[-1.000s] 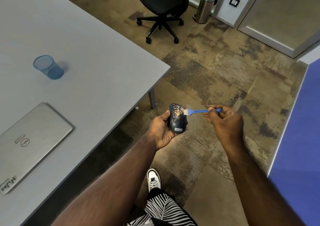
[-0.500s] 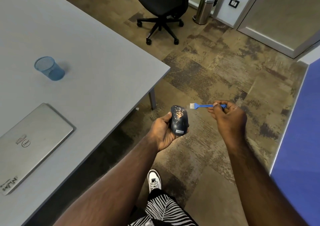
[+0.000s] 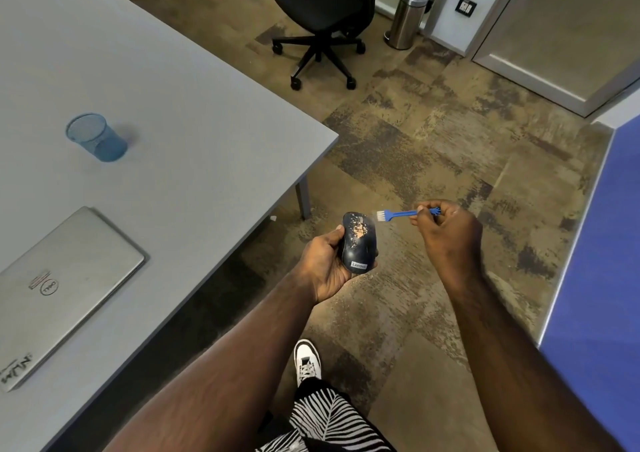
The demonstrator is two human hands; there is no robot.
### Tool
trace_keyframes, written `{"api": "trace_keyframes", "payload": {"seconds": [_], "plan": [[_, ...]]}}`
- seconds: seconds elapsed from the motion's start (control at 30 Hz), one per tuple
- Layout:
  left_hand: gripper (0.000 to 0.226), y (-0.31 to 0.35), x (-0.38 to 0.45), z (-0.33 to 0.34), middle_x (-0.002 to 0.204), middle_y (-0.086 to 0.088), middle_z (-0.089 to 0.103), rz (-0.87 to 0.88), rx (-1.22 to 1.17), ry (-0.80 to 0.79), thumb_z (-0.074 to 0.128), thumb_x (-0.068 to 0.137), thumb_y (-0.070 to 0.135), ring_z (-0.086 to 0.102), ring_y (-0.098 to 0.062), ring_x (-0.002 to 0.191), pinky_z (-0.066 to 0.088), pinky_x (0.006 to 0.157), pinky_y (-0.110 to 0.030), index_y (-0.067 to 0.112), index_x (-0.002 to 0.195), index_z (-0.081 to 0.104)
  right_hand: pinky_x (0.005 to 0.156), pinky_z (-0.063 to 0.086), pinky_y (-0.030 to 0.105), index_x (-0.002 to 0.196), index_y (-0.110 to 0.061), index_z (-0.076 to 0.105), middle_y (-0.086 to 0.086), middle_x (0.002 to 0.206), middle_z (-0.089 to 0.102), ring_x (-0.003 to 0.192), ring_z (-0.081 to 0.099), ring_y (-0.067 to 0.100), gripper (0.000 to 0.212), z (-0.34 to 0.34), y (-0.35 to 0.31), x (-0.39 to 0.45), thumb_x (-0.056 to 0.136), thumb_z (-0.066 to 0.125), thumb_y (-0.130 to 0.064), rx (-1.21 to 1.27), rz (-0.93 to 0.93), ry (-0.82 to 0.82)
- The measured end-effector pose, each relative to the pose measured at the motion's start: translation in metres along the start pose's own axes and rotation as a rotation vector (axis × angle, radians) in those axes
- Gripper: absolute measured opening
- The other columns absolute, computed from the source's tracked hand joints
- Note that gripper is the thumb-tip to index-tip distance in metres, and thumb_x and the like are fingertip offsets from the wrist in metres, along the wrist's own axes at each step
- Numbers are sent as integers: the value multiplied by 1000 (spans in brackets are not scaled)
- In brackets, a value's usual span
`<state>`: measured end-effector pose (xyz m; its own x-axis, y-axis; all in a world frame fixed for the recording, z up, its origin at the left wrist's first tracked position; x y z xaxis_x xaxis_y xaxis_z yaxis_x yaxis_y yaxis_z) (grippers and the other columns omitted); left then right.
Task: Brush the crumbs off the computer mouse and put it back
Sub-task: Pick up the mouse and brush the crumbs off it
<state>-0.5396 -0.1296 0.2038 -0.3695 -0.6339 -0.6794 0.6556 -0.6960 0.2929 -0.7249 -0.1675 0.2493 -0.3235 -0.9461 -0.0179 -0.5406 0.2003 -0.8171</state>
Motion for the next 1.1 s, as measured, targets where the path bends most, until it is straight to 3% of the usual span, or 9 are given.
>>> {"api": "trace_keyframes", "payload": {"seconds": [0.1, 0.27, 0.37, 0.5, 0.6, 0.67, 0.83, 1.0, 1.1], "plan": [[40, -1, 0, 1, 110, -21, 60, -5, -1, -8, 28, 103, 32, 61, -33, 92, 54, 80, -44, 4, 113, 53, 70, 64, 43, 89, -28, 70, -7, 72, 76, 73, 77, 13, 5, 2, -1, 5, 88, 65, -29, 126, 42, -25], [40, -2, 1, 4, 113, -21, 59, -17, 15, -10, 28, 103, 32, 61, -34, 92, 56, 75, -43, 4, 115, 53, 66, 63, 43, 100, -16, 73, -6, 73, 74, 73, 77, 19, 17, 4, -1, 11, 91, 63, -27, -15, 27, -23], [40, -3, 1, 5, 110, -20, 60, -8, 38, -12, 27, 103, 31, 61, -33, 91, 53, 80, -45, 5, 115, 55, 67, 63, 33, 97, -18, 72, -6, 75, 76, 72, 77, 9, 12, 6, -4, 12, 90, 65, -25, 79, 26, -59], [39, -3, 1, 4, 107, -20, 61, -6, 50, -6, 27, 103, 30, 60, -33, 89, 50, 82, -45, 5, 114, 55, 44, 49, 10, 104, -13, 73, -3, 77, 74, 60, 68, 4, 19, 1, -3, 15, 91, 65, -24, -103, -15, -13], [38, -3, 2, 4, 105, -19, 61, 1, 56, -12, 28, 103, 29, 60, -33, 88, 49, 83, -45, 5, 111, 56, 65, 63, 29, 102, -15, 72, -1, 81, 76, 71, 76, 8, 14, 2, -8, 18, 91, 65, -21, 70, -5, -52], [37, -4, 2, 5, 103, -18, 61, 7, 68, -18, 27, 103, 29, 60, -32, 87, 49, 82, -45, 7, 109, 56, 66, 63, 32, 98, -19, 72, -2, 80, 76, 72, 77, 9, 10, 9, -16, 13, 90, 66, -21, 101, -55, -146], [38, -7, 3, 7, 105, -19, 61, -1, 72, -20, 27, 103, 28, 60, -33, 89, 47, 87, -47, 5, 117, 54, 43, 43, 5, 103, -11, 73, 3, 81, 76, 63, 68, 5, 17, 12, -21, 18, 91, 64, -20, -137, -93, -82], [38, -5, 4, 5, 104, -19, 62, 12, 75, -22, 26, 103, 28, 61, -32, 88, 48, 84, -46, 7, 110, 56, 57, 61, 29, 97, -15, 74, 0, 75, 75, 69, 75, 16, 14, 14, -22, 16, 88, 66, -23, -33, -91, -135], [38, -4, 5, 4, 102, -18, 62, 6, 81, -19, 26, 103, 29, 61, -32, 87, 49, 82, -45, 8, 108, 57, 44, 45, 5, 102, -13, 74, -2, 75, 73, 59, 66, 0, 17, 9, -19, 19, 91, 65, -22, -140, -123, -76]]}}
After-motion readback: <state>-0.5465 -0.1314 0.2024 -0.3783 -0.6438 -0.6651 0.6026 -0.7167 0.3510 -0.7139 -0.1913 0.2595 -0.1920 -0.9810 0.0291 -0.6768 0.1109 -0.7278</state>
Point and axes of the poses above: each hand's wrist, its own x-axis towards the middle knuckle, its own z-axis out of the palm, y = z × x, the point moved 3 cm from there along x, towards the middle knuckle
